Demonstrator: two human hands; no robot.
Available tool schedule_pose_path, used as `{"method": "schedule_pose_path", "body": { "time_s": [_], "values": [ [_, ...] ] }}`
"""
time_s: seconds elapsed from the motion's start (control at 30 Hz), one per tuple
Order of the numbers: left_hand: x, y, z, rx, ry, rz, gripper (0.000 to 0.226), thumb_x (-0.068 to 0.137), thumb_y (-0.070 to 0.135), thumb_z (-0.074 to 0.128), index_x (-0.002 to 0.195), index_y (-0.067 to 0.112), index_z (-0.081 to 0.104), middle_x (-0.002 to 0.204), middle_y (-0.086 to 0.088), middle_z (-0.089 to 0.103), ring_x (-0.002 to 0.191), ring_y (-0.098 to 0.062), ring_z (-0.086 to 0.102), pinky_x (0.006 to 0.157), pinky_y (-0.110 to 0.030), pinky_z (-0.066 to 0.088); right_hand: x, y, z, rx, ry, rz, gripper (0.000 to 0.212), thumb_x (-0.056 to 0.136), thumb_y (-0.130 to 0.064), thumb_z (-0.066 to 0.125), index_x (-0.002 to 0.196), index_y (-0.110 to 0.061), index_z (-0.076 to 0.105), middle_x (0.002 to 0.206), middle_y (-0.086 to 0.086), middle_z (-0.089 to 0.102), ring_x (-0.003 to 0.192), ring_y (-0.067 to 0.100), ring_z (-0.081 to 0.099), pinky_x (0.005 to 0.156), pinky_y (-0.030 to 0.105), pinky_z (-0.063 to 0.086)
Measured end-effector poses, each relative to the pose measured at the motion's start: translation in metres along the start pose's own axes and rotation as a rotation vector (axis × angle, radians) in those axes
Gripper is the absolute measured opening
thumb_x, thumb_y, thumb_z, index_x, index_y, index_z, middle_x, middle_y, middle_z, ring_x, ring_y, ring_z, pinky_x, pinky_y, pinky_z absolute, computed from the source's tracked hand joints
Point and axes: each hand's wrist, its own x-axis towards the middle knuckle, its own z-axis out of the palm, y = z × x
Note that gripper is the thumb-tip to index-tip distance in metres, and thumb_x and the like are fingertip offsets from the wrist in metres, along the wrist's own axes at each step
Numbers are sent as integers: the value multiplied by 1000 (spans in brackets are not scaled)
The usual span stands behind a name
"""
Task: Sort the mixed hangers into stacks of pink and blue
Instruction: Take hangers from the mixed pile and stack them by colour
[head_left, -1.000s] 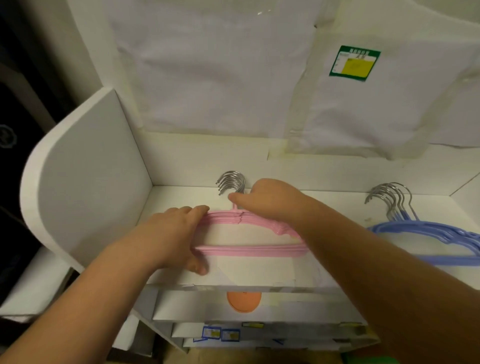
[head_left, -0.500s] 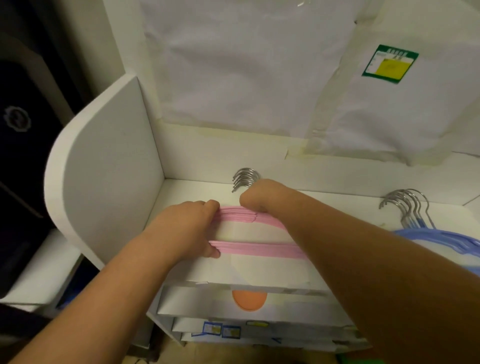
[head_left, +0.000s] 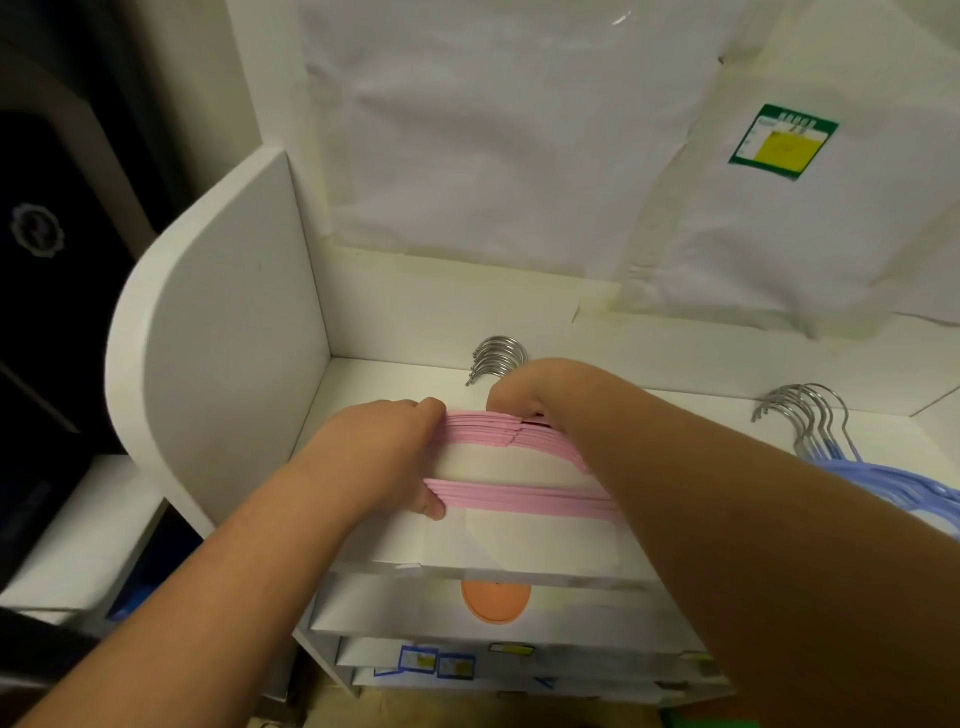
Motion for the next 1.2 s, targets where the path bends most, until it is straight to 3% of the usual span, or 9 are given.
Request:
{"method": "schedule_pose_path", "body": {
  "time_s": [0.1, 0.23, 0.4, 0.47, 0.6, 0.8, 1.0, 1.13, 1.2],
  "values": [
    [1, 0, -2, 3, -11, 1, 76, 52, 66, 78, 107, 27, 41, 96, 6, 57, 77, -20, 48, 63, -34, 42, 5, 0, -1, -97, 26, 2, 31, 95, -18, 55, 120, 0, 61, 98, 9, 54, 76, 23, 49, 50, 24, 33],
    [1, 3, -4, 32, -23, 14, 77, 54, 65, 78, 109, 26, 40, 97, 6, 57, 76, -20, 46, 61, -32, 37, 11, 2, 1, -76, 59, 21, 30, 95, -14, 50, 122, -4, 59, 103, 12, 56, 85, 24, 49, 73, 28, 37],
    [4, 0, -5, 30, -26, 16, 75, 53, 63, 79, 106, 26, 41, 93, 7, 55, 73, -20, 47, 59, -32, 36, 7, -1, -1, -124, 9, 2, 33, 96, -24, 56, 120, -2, 60, 96, 7, 53, 67, 21, 49, 50, 24, 31],
    [5, 0, -6, 26, -35, 17, 75, 53, 63, 79, 105, 26, 41, 92, 7, 55, 73, -20, 48, 59, -32, 39, 9, 1, -2, -122, 5, 5, 34, 95, -26, 56, 119, -2, 61, 97, 8, 55, 71, 22, 50, 53, 25, 33],
    [4, 0, -5, 51, -23, 27, 76, 53, 65, 78, 107, 26, 41, 95, 7, 57, 73, -20, 48, 59, -32, 38, 23, 3, 0, -50, 36, 48, 32, 97, -19, 51, 120, 0, 60, 118, 16, 61, 87, 25, 50, 76, 30, 39],
    [0, 0, -4, 66, -9, 33, 75, 55, 67, 75, 108, 26, 42, 96, 7, 57, 75, -21, 49, 59, -32, 36, 22, 0, 2, 43, 97, 89, 35, 96, -10, 39, 127, -4, 54, 132, 21, 54, 89, 27, 47, 78, 31, 37],
    [0, -1, -2, 42, -5, 48, 76, 56, 64, 77, 112, 25, 43, 97, 5, 59, 82, -22, 57, 64, -33, 44, 25, 1, 6, 147, 138, 140, 20, 95, -15, 40, 108, -14, 55, 102, 11, 51, 86, 28, 48, 75, 31, 37],
    [4, -4, -7, 28, -31, 48, 78, 54, 62, 79, 111, 25, 43, 96, 5, 59, 76, -22, 53, 62, -33, 41, 21, 4, 8, 214, 162, 165, 29, 95, -21, 43, 118, -11, 59, 117, 13, 58, 89, 26, 49, 76, 30, 37],
    [5, -4, -7, 28, -32, 59, 78, 53, 63, 79, 110, 25, 42, 94, 6, 58, 74, -21, 51, 61, -33, 38, 19, 12, 13, 338, 228, 174, 39, 89, -43, 54, 117, -17, 61, 121, 6, 61, 94, 25, 57, 79, 30, 43]
  ]
}}
